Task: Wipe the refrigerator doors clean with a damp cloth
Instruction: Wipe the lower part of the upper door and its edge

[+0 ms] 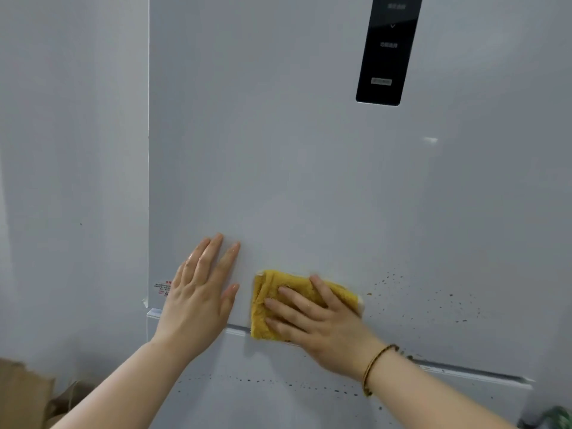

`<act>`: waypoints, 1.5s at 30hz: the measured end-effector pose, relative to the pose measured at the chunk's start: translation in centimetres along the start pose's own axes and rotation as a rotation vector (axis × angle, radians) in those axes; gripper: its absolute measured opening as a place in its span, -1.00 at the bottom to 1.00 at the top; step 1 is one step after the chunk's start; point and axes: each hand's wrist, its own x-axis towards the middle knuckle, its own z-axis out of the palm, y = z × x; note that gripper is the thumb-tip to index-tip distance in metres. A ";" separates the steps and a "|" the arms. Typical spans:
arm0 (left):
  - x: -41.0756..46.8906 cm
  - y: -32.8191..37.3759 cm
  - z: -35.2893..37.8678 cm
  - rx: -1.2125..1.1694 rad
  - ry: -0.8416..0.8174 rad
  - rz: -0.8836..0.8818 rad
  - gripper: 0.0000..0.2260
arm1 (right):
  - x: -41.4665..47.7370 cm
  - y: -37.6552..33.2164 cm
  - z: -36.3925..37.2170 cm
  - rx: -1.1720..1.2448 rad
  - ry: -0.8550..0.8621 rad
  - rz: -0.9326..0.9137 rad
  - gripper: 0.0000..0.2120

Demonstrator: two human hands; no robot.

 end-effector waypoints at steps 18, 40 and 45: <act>0.1 3.2 -0.2 -0.042 0.025 -0.100 -0.52 | -1.7 7.4 -2.5 -0.021 0.067 0.033 -0.67; -0.4 9.3 1.6 0.012 -0.081 0.065 -0.50 | -9.1 5.9 -2.5 -0.096 0.187 0.688 -0.68; -0.7 9.6 2.1 0.029 -0.097 0.033 -0.48 | -10.9 0.9 -1.1 -0.044 0.049 0.393 -0.66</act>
